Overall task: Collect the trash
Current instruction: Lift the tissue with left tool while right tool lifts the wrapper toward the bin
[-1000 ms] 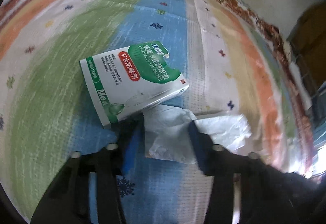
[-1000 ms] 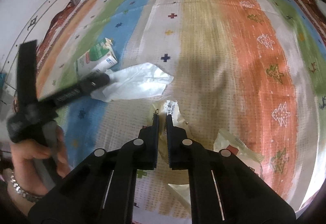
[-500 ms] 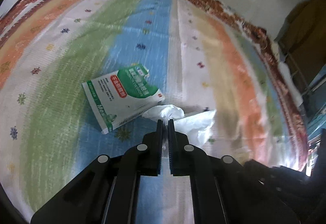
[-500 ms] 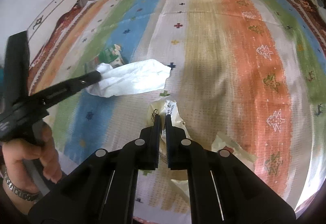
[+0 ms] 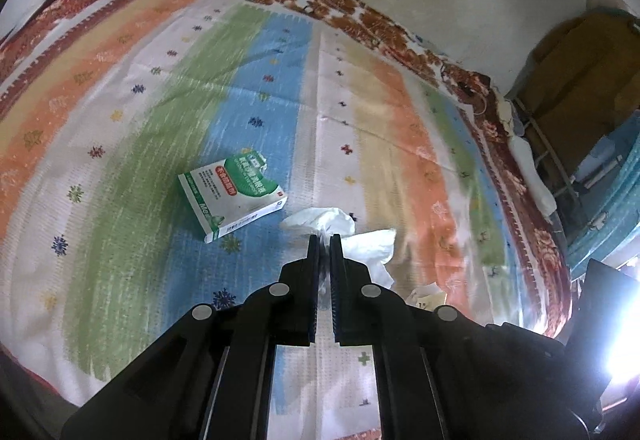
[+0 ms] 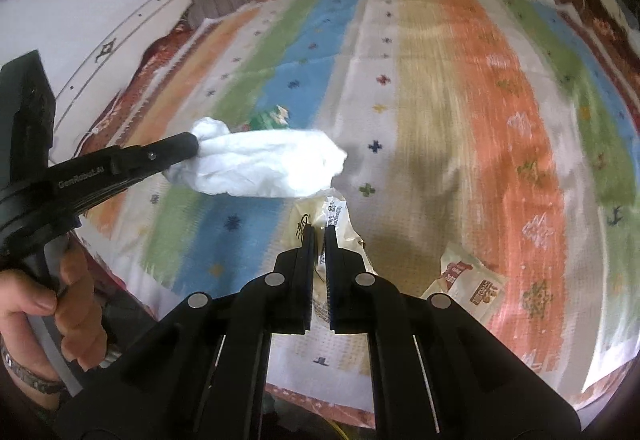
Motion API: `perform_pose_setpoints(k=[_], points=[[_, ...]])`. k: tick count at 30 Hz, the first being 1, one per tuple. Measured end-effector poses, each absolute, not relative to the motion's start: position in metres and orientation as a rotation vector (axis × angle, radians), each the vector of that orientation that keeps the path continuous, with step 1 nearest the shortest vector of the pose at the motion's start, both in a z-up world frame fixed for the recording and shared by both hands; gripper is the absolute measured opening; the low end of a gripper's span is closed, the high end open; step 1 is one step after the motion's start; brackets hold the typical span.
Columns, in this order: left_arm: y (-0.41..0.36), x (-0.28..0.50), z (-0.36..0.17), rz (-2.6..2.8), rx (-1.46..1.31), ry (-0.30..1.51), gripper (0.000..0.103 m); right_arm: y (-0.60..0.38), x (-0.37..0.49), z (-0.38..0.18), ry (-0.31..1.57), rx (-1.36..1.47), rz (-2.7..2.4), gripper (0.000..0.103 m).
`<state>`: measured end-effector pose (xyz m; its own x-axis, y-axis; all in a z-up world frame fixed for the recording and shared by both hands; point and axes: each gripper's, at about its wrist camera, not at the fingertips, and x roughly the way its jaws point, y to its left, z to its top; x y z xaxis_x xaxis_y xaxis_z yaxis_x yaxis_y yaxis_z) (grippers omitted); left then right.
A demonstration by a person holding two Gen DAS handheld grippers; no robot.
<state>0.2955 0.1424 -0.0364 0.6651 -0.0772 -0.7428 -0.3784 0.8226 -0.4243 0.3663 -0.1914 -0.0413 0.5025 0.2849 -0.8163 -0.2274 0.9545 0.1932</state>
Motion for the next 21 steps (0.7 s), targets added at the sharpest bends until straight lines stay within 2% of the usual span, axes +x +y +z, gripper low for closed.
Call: perform_pose_setpoints(k=[21], points=[[0.116, 0.237, 0.018, 0.124, -0.531, 0.757, 0.004, -0.2, 0.311, 0.003, 0.878, 0.049, 0.311, 0.004]])
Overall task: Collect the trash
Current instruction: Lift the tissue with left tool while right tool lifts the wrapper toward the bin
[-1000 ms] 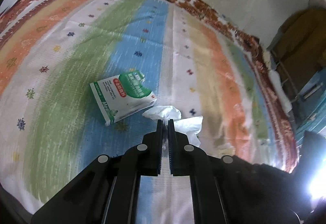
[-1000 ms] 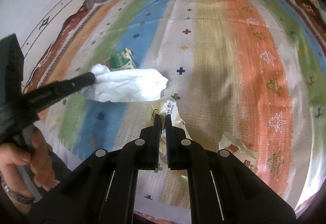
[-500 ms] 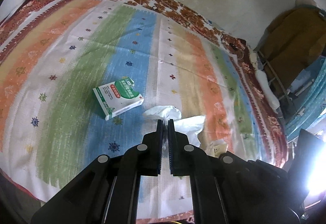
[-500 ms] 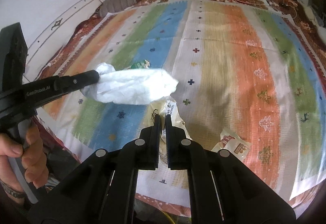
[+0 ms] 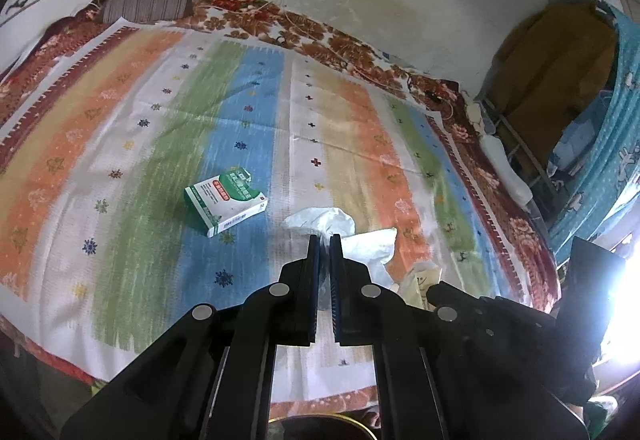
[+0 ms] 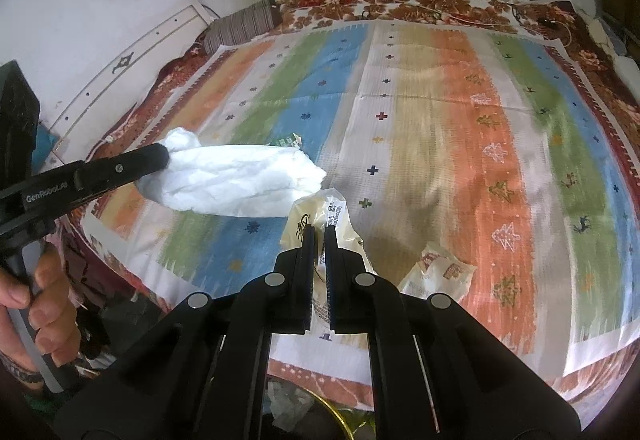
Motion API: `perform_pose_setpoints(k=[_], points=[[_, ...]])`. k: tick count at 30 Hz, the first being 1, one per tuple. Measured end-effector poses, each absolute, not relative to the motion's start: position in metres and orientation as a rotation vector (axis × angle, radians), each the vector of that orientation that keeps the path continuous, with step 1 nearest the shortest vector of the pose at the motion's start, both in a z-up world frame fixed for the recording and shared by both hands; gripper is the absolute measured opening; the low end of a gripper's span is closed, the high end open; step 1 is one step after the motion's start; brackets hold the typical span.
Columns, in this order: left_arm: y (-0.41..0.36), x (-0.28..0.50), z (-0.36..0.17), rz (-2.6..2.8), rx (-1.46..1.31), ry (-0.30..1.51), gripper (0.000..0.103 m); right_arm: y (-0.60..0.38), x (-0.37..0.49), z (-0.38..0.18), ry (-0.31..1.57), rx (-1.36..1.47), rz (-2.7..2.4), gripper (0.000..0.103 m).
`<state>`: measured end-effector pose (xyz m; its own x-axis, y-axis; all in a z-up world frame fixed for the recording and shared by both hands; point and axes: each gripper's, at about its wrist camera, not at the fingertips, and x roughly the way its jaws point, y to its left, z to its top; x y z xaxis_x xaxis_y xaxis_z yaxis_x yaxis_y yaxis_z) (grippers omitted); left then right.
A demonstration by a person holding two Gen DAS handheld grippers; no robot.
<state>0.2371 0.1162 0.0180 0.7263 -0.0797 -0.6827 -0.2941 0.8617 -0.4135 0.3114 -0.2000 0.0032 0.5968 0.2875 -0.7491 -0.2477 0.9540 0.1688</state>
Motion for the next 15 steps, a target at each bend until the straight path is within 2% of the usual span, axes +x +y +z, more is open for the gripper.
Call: perform_pose_setpoints(k=[10, 15], points=[[0.101, 0.209, 0.029, 0.11, -0.487, 0.75, 0.004, -0.201, 0.275, 0.009, 0.84, 0.036, 0.31, 0.004], [0.099, 0.191, 0.026, 0.079, -0.594, 0.759, 0.004, -0.197, 0.256, 0.012, 0.824, 0.004, 0.298, 0.004]])
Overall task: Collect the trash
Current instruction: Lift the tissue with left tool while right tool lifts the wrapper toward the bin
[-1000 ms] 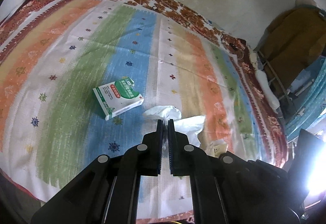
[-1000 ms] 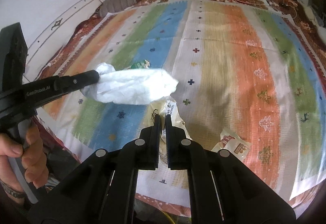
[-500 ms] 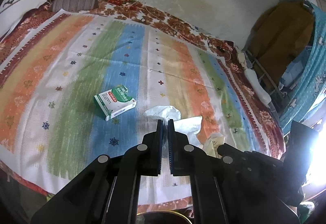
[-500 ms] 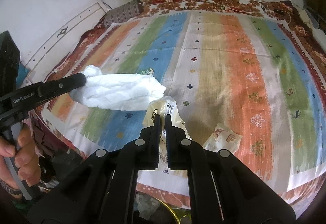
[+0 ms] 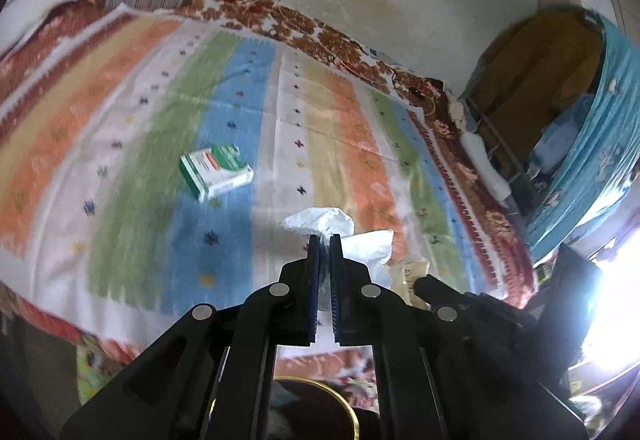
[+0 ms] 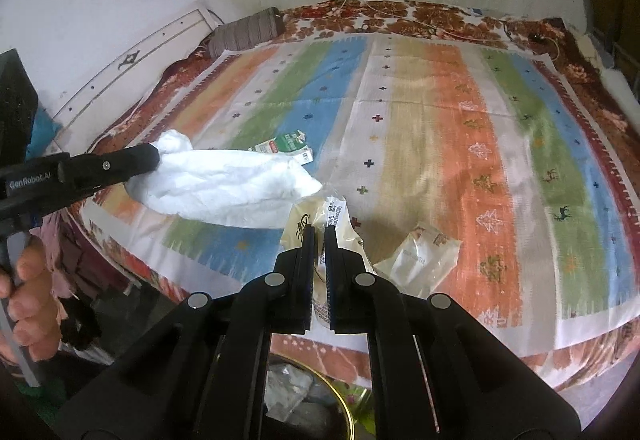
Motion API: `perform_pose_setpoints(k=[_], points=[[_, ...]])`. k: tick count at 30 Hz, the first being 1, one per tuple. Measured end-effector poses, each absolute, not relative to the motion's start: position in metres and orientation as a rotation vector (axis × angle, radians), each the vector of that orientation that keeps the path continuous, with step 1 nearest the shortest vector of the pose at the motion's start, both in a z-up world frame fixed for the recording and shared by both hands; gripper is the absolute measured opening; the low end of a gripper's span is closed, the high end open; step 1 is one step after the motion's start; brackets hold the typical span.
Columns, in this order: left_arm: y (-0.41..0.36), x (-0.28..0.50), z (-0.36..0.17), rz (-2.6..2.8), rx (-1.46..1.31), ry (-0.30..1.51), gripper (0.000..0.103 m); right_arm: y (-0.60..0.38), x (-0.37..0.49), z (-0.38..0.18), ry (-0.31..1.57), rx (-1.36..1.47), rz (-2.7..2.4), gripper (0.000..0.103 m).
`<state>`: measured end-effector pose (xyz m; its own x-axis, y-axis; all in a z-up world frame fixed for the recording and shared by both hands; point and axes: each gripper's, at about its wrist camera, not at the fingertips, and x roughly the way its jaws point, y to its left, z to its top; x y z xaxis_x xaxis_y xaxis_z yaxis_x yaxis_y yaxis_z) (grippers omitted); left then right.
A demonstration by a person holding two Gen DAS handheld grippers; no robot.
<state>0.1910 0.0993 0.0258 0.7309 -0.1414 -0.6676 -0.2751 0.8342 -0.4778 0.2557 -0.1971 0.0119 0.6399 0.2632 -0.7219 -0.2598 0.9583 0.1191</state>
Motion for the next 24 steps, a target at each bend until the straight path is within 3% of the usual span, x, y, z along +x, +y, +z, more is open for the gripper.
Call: perform_pose_setpoints(k=[24], points=[[0.045, 0.111, 0.026, 0.074, -0.463, 0.74, 0.004, -0.192, 0.17, 0.013, 0.779, 0.029, 0.354, 0.004]])
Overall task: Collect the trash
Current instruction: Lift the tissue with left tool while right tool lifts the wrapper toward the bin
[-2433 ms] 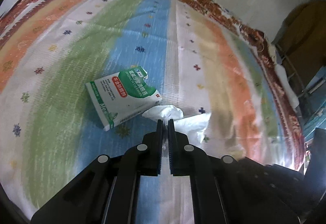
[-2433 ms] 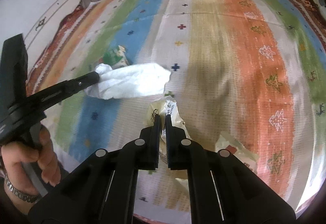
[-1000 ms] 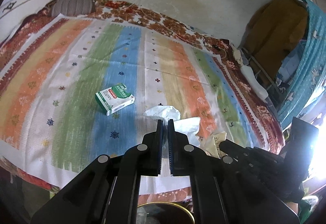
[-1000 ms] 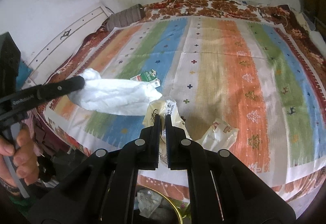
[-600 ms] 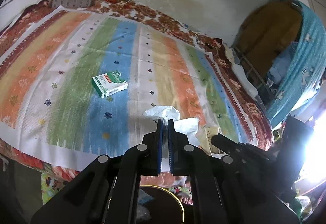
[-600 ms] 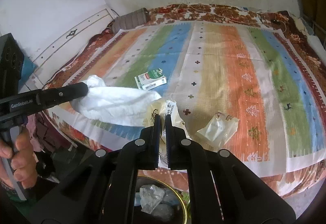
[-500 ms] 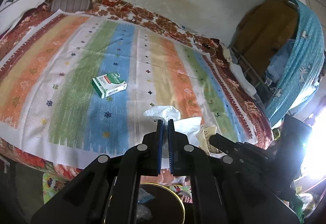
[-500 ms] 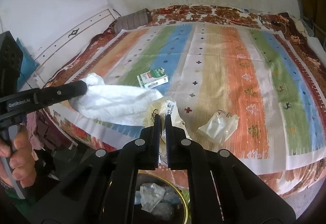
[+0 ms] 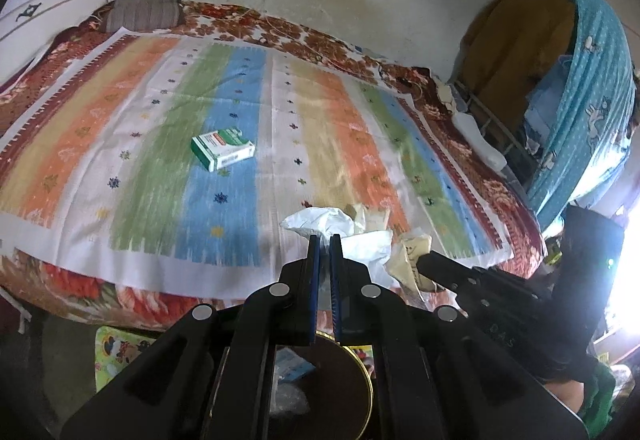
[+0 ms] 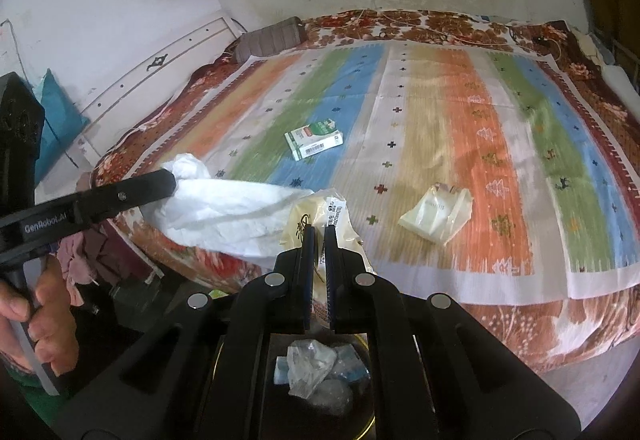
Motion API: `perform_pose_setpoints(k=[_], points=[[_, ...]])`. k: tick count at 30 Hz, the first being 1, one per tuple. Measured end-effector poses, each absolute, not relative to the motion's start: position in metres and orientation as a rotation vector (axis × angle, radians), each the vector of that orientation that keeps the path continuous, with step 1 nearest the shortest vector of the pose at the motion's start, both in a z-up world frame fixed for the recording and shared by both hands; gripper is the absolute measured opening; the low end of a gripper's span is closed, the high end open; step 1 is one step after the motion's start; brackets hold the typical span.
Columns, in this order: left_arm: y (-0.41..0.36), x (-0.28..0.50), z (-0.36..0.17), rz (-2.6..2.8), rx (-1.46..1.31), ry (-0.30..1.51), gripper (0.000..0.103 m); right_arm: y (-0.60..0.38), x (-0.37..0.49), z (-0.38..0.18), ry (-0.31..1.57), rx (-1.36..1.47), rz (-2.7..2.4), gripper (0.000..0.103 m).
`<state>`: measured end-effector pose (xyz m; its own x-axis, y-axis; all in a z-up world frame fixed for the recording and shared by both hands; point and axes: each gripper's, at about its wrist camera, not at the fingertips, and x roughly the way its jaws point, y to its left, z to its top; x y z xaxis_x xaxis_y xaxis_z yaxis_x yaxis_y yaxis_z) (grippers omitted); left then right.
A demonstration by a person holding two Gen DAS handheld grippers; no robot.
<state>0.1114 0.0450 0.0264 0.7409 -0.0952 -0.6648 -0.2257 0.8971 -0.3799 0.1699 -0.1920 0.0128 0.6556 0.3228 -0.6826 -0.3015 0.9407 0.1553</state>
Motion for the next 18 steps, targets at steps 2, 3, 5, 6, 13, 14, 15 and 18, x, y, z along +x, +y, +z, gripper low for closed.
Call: perform_pose_setpoints(k=[2, 3, 5, 6, 13, 14, 15, 18], points=[[0.04, 0.106, 0.021, 0.081, -0.451, 0.763, 0.004, -0.192, 0.164, 0.009, 0.786, 0.028, 0.353, 0.004], [0.037, 0.103, 0.017, 0.107, -0.434, 0.782, 0.004, -0.192, 0.16, 0.005, 0.797, 0.026, 0.347, 0.004], [0.033, 0.099, 0.012, 0.129, -0.413, 0.806, 0.004, -0.192, 0.155, -0.003, 0.82, 0.019, 0.339, 0.004], [0.031, 0.097, 0.009, 0.123, -0.413, 0.821, 0.004, -0.191, 0.151, -0.008, 0.836, 0.011, 0.339, 0.004], [0.019, 0.076, -0.011, 0.138, -0.413, 0.877, 0.004, -0.191, 0.13, -0.024, 0.864, 0.033, 0.346, 0.004], [0.018, 0.074, -0.013, 0.143, -0.41, 0.883, 0.004, -0.191, 0.127, -0.027, 0.869, 0.035, 0.346, 0.004], [0.016, 0.072, -0.014, 0.146, -0.408, 0.885, 0.004, -0.189, 0.124, -0.031, 0.875, 0.029, 0.344, 0.004], [0.016, 0.067, -0.017, 0.16, -0.413, 0.894, 0.004, -0.183, 0.116, -0.043, 0.902, 0.011, 0.343, 0.004]])
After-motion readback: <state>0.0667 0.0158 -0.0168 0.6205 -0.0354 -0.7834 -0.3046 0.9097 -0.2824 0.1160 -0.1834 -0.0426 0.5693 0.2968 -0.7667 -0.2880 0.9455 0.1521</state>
